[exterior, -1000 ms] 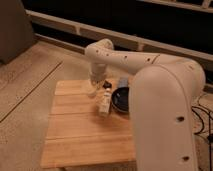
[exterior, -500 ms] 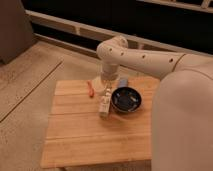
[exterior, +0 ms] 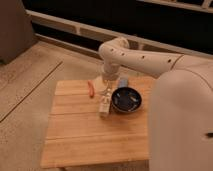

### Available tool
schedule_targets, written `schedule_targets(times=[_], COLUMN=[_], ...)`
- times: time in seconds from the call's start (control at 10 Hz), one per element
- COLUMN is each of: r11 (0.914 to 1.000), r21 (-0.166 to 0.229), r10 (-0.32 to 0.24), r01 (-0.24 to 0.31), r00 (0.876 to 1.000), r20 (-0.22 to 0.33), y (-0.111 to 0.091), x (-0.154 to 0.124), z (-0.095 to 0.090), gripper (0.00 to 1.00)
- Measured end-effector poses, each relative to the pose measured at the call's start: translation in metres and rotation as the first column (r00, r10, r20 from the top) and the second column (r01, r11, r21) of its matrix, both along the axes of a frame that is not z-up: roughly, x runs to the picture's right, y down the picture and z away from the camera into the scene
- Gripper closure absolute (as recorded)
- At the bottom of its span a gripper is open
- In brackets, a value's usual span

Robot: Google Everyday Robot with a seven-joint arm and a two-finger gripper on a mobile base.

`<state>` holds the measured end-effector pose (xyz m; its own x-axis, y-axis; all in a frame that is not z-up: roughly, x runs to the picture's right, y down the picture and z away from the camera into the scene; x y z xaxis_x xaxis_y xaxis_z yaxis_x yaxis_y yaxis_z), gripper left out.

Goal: Place the ceramic cup in the ceramic bowl

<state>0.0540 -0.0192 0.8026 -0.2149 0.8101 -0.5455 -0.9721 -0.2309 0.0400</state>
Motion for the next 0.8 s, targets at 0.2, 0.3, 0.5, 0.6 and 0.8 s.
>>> schedule_targets(times=[0.2,0.3,0.5,0.6,0.8], r11=[0.9989,0.9976,0.9914,0.9881,0.9806], r21=[0.014,0.024,0.029,0.025,0.003], r10=[0.045,0.066,0.13,0.153,0.195], r01=[-0.044,-0.065,-0.128,-0.151,-0.196], r00=[0.998,0.997,0.989,0.985,0.974], r20=[-0.035,-0.048,-0.067,-0.076,-0.119], y=[-0.007,-0.009,-0.003,0.001,0.014], x=[0.026,0.037,0.06,0.069,0.094], z=[-0.005,-0.008,-0.01,-0.009,-0.004], gripper=[1.0,1.0,1.0,1.0,1.0])
